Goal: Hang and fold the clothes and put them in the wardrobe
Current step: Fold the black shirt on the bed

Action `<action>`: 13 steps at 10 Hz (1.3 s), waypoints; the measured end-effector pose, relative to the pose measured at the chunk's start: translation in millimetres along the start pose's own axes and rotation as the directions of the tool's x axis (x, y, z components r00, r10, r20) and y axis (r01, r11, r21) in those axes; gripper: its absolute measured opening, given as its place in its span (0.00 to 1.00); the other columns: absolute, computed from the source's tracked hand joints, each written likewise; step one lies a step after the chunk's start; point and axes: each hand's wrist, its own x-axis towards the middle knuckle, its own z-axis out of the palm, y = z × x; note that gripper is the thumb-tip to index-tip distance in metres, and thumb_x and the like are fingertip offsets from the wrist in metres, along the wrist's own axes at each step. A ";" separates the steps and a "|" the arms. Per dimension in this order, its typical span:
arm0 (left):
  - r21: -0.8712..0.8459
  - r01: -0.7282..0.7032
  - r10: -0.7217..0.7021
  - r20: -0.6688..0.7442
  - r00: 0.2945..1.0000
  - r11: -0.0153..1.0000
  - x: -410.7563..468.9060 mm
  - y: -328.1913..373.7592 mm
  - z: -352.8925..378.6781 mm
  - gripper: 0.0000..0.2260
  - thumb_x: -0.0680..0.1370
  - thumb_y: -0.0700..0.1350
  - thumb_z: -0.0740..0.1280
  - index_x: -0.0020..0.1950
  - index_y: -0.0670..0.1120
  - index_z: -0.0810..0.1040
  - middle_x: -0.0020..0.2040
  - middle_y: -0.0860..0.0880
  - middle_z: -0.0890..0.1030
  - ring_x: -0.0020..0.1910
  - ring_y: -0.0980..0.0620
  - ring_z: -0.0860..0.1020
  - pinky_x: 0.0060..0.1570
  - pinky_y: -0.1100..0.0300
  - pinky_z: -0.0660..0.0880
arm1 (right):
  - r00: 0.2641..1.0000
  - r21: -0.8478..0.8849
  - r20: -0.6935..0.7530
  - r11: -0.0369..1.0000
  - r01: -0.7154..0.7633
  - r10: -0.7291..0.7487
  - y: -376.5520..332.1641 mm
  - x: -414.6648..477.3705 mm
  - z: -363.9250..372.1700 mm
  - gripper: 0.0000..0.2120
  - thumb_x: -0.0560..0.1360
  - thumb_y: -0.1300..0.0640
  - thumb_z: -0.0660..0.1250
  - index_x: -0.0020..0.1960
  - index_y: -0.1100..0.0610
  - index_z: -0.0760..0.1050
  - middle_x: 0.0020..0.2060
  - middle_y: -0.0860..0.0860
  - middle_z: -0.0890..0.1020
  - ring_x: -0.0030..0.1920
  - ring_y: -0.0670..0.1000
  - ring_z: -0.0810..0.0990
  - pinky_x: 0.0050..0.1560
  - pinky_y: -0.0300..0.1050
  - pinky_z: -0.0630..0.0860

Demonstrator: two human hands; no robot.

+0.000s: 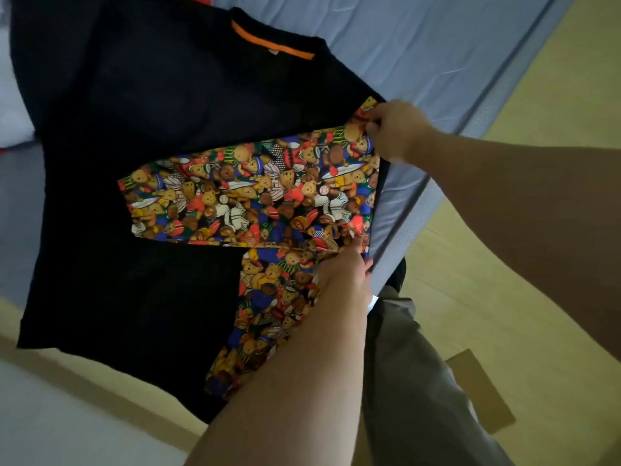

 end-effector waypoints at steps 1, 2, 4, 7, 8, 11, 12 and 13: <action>0.060 0.048 -0.046 -0.036 0.998 0.997 -1.4 -1.5 6.0 0.17 0.83 0.49 0.65 0.68 0.41 0.75 0.60 0.41 0.82 0.61 0.45 0.81 0.32 0.67 0.78 | 0.996 0.042 0.057 0.997 -0.069 0.066 19.4 6.1 -10.0 0.15 0.82 0.57 0.57 0.59 0.64 0.78 0.57 0.63 0.80 0.59 0.63 0.77 0.53 0.48 0.73; 0.252 0.009 0.011 -0.081 0.997 0.968 6.6 -4.7 3.3 0.14 0.80 0.50 0.70 0.58 0.41 0.78 0.45 0.48 0.82 0.44 0.50 0.84 0.39 0.59 0.78 | 0.983 0.035 0.098 0.987 -0.157 0.153 51.0 4.0 -14.4 0.14 0.81 0.58 0.60 0.59 0.65 0.78 0.60 0.64 0.78 0.60 0.63 0.77 0.51 0.47 0.71; 0.392 0.086 -0.072 -0.050 0.996 0.916 -2.8 18.6 6.3 0.07 0.79 0.45 0.70 0.53 0.42 0.77 0.40 0.49 0.79 0.33 0.55 0.77 0.24 0.66 0.64 | 0.971 -0.120 0.068 0.968 -0.220 0.230 73.9 -18.7 -3.5 0.17 0.80 0.58 0.57 0.66 0.56 0.76 0.65 0.58 0.68 0.65 0.62 0.70 0.64 0.57 0.73; 0.495 -0.037 0.211 -0.301 0.930 0.868 -7.3 142.6 -76.1 0.16 0.79 0.51 0.67 0.62 0.43 0.78 0.54 0.43 0.83 0.42 0.48 0.82 0.43 0.53 0.80 | 0.973 -0.321 -0.219 0.936 -0.146 0.076 1.5 -34.1 4.9 0.28 0.71 0.55 0.66 0.70 0.58 0.65 0.65 0.60 0.66 0.63 0.62 0.67 0.64 0.60 0.67; 0.512 -0.142 0.459 -0.570 0.682 0.847 -0.3 207.2 -110.3 0.24 0.81 0.50 0.65 0.74 0.41 0.66 0.71 0.41 0.72 0.64 0.43 0.76 0.61 0.52 0.73 | 0.963 -0.292 -0.199 0.949 0.118 -0.180 -53.0 -27.9 21.6 0.28 0.72 0.59 0.67 0.71 0.55 0.64 0.66 0.57 0.67 0.63 0.61 0.71 0.58 0.58 0.71; 0.314 -0.226 0.303 -0.222 0.927 0.922 33.7 280.0 -192.0 0.14 0.82 0.48 0.64 0.65 0.43 0.76 0.57 0.45 0.82 0.49 0.49 0.81 0.47 0.53 0.77 | 0.998 0.113 -0.064 0.994 0.009 -0.002 -207.5 39.5 58.5 0.22 0.82 0.62 0.59 0.75 0.54 0.64 0.68 0.56 0.68 0.60 0.64 0.77 0.52 0.57 0.78; 0.389 -0.419 0.506 -0.153 0.849 0.820 43.0 285.8 -204.7 0.15 0.81 0.48 0.68 0.65 0.43 0.76 0.48 0.46 0.83 0.42 0.52 0.84 0.41 0.56 0.80 | 0.993 0.070 -0.109 0.997 -0.041 0.048 -221.7 45.8 60.5 0.18 0.81 0.62 0.60 0.70 0.56 0.67 0.64 0.59 0.70 0.58 0.66 0.77 0.48 0.55 0.75; 0.509 -0.607 0.737 -0.083 0.671 0.611 45.3 295.8 -208.7 0.12 0.80 0.53 0.69 0.55 0.45 0.78 0.45 0.48 0.84 0.38 0.54 0.84 0.41 0.55 0.83 | 0.959 0.099 -0.233 0.985 -0.141 0.160 -225.8 45.1 49.9 0.17 0.81 0.62 0.59 0.69 0.57 0.66 0.66 0.60 0.68 0.55 0.68 0.78 0.43 0.53 0.70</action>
